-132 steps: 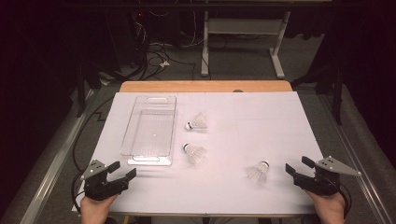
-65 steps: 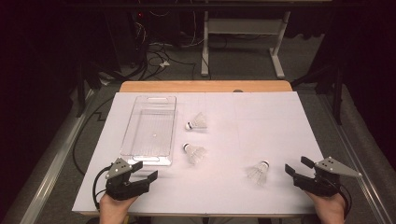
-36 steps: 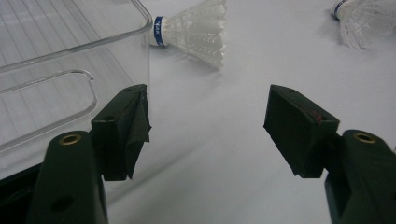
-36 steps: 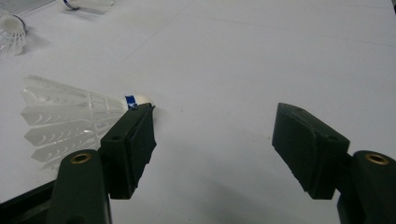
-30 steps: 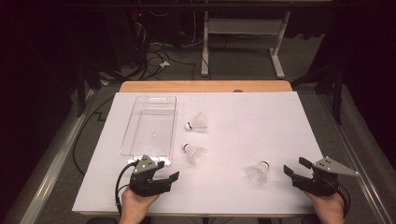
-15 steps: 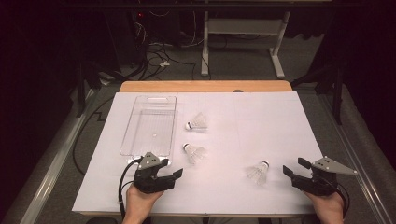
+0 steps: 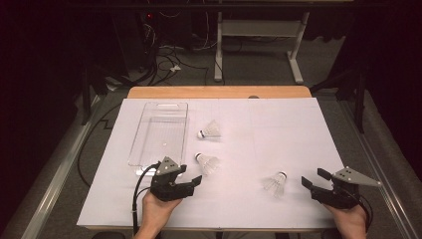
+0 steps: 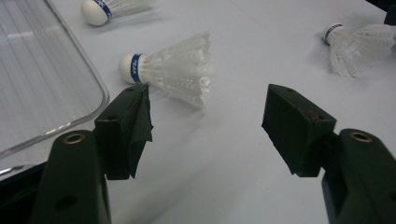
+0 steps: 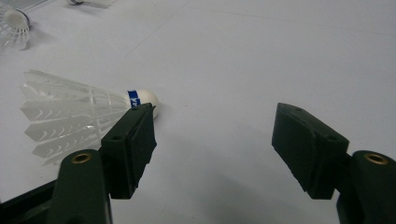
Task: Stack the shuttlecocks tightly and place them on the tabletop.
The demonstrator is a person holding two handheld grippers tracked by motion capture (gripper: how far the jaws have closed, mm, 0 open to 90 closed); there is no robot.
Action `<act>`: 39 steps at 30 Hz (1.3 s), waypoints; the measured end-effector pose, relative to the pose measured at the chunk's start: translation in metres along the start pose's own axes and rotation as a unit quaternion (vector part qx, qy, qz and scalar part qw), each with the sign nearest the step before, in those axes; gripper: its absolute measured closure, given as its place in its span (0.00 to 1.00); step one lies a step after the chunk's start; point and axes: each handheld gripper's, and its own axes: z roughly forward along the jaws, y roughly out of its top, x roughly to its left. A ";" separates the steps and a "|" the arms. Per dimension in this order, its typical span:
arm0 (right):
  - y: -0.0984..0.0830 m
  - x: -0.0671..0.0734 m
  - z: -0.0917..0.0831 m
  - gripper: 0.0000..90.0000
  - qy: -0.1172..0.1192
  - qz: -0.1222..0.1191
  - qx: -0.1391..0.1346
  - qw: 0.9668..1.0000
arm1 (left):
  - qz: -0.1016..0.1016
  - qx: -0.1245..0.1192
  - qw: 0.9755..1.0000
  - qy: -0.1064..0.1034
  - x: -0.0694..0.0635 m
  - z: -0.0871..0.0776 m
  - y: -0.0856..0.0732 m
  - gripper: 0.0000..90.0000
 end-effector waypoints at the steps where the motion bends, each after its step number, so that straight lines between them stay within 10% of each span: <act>1: 0.000 0.000 0.000 0.34 0.000 -0.001 0.000 1.000 | 0.000 -0.001 1.000 -0.001 -0.001 0.001 0.001 0.37; 39: 0.000 0.000 0.001 0.34 0.006 -0.002 0.001 1.000 | -0.002 0.029 0.999 0.021 0.009 0.033 0.056 0.40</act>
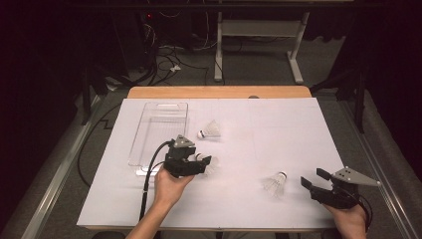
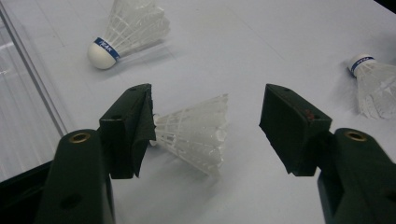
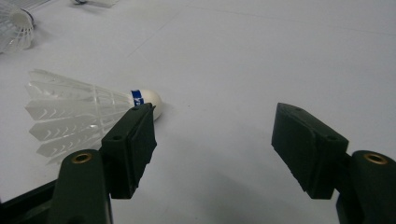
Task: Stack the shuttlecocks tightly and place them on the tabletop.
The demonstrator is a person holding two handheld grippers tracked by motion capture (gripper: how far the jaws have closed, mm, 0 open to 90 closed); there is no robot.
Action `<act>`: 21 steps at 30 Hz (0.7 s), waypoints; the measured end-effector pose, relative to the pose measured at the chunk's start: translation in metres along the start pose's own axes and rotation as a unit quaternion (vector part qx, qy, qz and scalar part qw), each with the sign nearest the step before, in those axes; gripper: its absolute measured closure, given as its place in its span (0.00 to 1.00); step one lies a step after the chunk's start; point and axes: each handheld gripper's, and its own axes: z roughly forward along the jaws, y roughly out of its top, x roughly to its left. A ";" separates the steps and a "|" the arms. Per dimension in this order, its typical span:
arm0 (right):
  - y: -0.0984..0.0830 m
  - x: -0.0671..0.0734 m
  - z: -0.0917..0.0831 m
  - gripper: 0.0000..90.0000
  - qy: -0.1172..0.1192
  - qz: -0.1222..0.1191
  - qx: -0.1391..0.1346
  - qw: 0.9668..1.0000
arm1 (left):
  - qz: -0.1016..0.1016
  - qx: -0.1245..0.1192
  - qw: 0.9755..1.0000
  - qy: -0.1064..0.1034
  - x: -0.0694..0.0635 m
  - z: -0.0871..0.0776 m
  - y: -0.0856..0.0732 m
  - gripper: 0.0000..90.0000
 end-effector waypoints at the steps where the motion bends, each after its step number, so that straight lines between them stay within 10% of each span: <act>1: 0.000 0.000 0.000 0.34 0.000 0.000 0.000 1.000 | 0.000 0.001 1.000 -0.001 0.000 0.001 0.001 0.40; 21: 0.000 0.000 0.000 0.34 0.001 0.001 -0.002 1.000 | 0.004 0.010 1.000 0.014 0.002 0.017 0.029 0.39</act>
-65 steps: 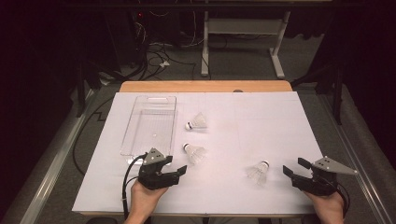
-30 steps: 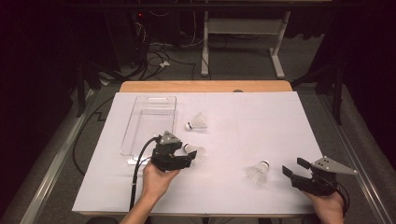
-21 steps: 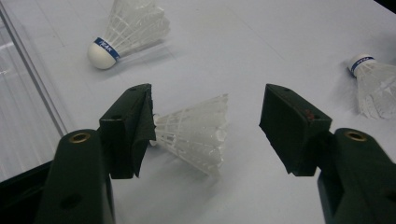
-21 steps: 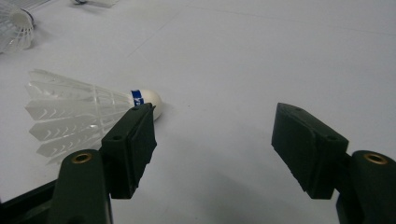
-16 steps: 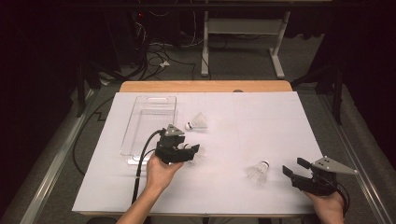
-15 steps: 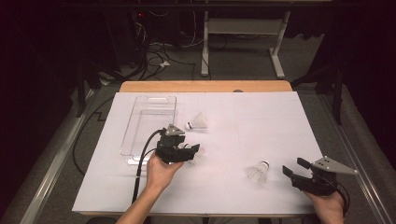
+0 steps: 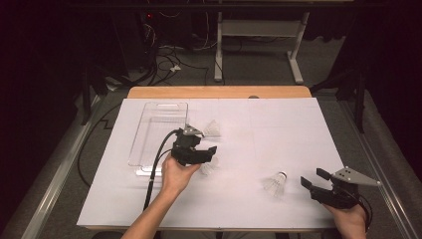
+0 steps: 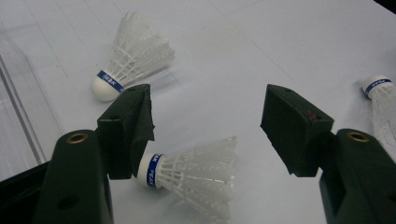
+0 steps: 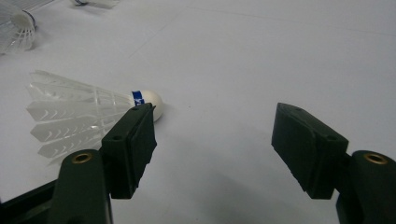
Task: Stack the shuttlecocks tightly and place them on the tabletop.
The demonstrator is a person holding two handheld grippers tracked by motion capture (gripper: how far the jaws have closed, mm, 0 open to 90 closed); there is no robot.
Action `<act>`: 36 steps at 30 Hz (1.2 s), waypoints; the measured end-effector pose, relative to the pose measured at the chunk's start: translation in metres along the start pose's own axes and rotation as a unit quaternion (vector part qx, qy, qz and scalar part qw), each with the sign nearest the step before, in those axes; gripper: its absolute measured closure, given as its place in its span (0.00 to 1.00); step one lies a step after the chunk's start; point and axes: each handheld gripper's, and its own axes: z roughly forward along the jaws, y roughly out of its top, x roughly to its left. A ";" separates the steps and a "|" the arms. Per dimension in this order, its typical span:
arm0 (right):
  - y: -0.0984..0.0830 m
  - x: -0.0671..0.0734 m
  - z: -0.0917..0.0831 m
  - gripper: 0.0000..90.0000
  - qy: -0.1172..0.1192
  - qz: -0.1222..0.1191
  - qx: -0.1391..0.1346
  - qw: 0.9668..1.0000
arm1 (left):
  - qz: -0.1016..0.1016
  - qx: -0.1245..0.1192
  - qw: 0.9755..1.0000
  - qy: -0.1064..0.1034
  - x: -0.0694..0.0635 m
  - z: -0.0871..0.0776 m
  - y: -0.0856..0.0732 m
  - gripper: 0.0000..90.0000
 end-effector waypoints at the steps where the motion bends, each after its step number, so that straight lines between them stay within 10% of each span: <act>1: 0.000 0.000 0.000 0.34 0.000 0.000 0.000 1.000 | 0.000 0.001 1.000 0.002 0.000 0.001 0.001 0.39; 36: 0.000 0.000 0.001 0.34 0.005 0.000 0.000 1.000 | -0.019 0.040 0.998 0.032 0.016 0.032 0.046 0.39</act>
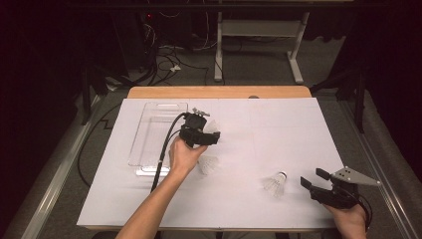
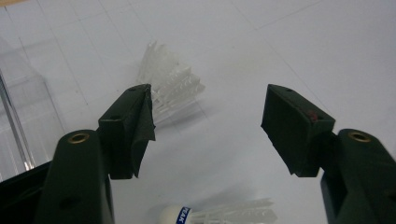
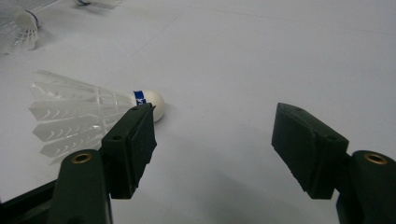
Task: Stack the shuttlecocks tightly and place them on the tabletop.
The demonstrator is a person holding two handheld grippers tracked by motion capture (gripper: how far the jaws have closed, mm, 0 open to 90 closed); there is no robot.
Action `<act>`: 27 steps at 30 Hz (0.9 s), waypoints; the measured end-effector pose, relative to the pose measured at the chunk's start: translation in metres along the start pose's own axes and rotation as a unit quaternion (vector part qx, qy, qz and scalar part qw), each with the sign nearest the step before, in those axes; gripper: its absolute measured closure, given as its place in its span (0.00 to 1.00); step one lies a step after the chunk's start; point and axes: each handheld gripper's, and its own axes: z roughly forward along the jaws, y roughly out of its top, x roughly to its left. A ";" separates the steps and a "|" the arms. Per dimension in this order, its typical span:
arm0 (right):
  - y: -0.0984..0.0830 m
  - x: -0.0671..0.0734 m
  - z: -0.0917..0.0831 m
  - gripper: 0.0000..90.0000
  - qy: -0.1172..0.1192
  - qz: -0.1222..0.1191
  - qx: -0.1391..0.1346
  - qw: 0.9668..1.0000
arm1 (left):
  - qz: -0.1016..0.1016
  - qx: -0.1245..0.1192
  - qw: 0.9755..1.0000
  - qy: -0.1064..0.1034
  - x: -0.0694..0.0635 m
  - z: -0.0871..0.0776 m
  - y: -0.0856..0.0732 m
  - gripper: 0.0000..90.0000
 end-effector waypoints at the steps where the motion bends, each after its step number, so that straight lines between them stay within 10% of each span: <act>1: 0.000 0.000 0.000 0.34 0.000 0.000 0.000 1.000 | 0.001 0.004 1.000 0.004 0.000 0.002 0.002 0.39; 27: 0.000 0.000 0.001 0.34 0.003 0.001 0.001 1.000 | -0.016 0.050 0.998 0.040 0.010 0.036 0.044 0.39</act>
